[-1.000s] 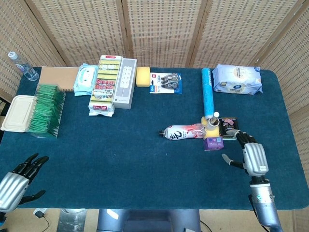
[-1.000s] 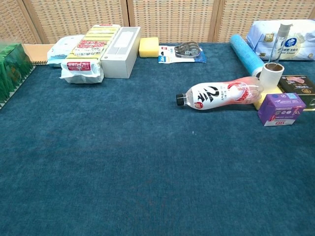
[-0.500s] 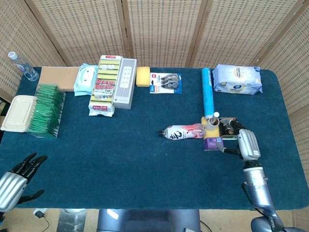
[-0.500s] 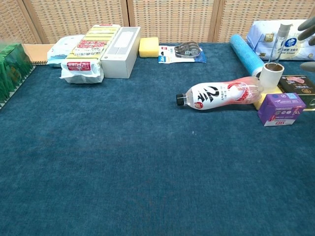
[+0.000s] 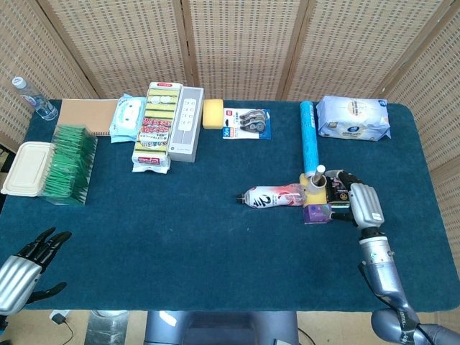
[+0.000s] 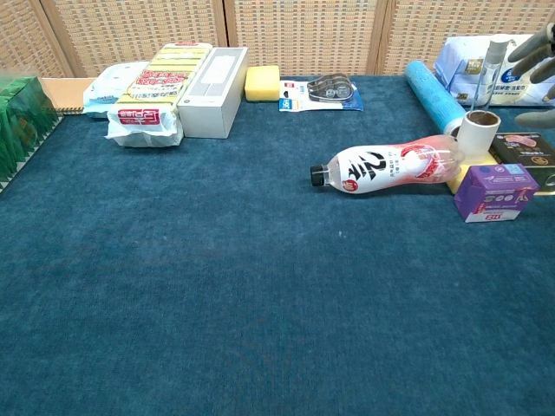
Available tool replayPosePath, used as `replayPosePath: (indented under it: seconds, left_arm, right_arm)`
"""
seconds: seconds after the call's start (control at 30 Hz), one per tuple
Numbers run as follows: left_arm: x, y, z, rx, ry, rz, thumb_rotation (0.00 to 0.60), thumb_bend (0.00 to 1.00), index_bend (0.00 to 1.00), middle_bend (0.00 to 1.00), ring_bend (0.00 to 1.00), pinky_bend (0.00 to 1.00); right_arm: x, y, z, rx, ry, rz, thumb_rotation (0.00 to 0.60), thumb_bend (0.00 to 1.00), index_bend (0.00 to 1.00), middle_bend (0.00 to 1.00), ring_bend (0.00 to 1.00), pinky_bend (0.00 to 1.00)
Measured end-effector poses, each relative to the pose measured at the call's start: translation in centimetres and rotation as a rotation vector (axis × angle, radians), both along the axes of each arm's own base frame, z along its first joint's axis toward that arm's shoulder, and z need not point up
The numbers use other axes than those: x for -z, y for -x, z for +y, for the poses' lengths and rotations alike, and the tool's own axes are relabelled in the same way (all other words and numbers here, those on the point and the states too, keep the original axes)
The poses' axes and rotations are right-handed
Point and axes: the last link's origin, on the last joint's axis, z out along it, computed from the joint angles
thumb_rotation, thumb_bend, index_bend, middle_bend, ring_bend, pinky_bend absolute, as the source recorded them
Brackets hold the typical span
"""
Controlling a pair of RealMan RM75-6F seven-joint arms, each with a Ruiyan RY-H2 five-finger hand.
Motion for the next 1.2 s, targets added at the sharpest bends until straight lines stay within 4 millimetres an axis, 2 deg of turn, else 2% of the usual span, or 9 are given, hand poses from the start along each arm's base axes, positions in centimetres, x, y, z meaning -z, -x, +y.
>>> replayPosePath:
  seconds: [0.2,0.73,1.2]
  left_arm:
    - [0.2,0.0,0.2,-0.006,0.006,0.005,0.600,0.11,0.00,0.16,0.08,0.30]
    - [0.2,0.2,0.7,-0.027,0.009,0.008,0.600,0.11,0.00,0.16,0.08,0.30]
    - [0.3,0.2,1.0,-0.038,0.012,0.011,0.600,0.11,0.00,0.16,0.08,0.30]
  right_arm:
    - [0.4,0.2,-0.8,0.007,-0.014,0.032,0.600,0.24,0.25,0.29,0.29,0.32]
    - [1.4,-0.9,-3.4,0.011,-0.026,0.086,0.600,0.24,0.25,0.30,0.30,0.32]
    - [1.3,-0.8,-5.0,0.027,-0.020,0.121,0.600,0.24,0.25,0.32,0.32,0.34]
